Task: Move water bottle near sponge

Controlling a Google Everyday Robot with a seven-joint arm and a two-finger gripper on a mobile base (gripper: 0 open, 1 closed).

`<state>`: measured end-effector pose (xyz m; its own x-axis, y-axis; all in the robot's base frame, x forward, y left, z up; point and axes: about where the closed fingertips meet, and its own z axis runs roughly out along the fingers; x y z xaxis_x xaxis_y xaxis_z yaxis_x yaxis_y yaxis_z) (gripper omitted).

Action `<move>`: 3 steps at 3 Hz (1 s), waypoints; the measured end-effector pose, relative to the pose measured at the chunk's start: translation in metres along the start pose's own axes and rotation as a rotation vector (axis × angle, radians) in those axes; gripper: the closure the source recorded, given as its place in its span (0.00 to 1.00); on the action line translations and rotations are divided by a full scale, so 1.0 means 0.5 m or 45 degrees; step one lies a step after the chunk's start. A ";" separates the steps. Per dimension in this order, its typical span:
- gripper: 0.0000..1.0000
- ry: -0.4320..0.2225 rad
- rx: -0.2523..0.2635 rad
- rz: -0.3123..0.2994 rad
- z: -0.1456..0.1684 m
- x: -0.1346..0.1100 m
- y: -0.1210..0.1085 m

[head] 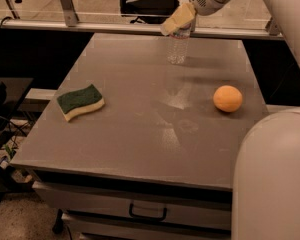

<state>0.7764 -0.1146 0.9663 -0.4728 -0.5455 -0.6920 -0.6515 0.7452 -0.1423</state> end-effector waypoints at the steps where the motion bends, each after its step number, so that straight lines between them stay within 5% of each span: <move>1: 0.00 -0.041 0.021 0.044 0.019 -0.024 -0.003; 3: 0.47 -0.065 0.011 0.079 0.030 -0.027 0.002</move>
Offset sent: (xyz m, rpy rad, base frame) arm 0.0221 0.0128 0.0055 0.0781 -0.0423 -0.0701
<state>0.7908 -0.1009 0.9649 -0.4808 -0.4782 -0.7350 -0.6169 0.7801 -0.1041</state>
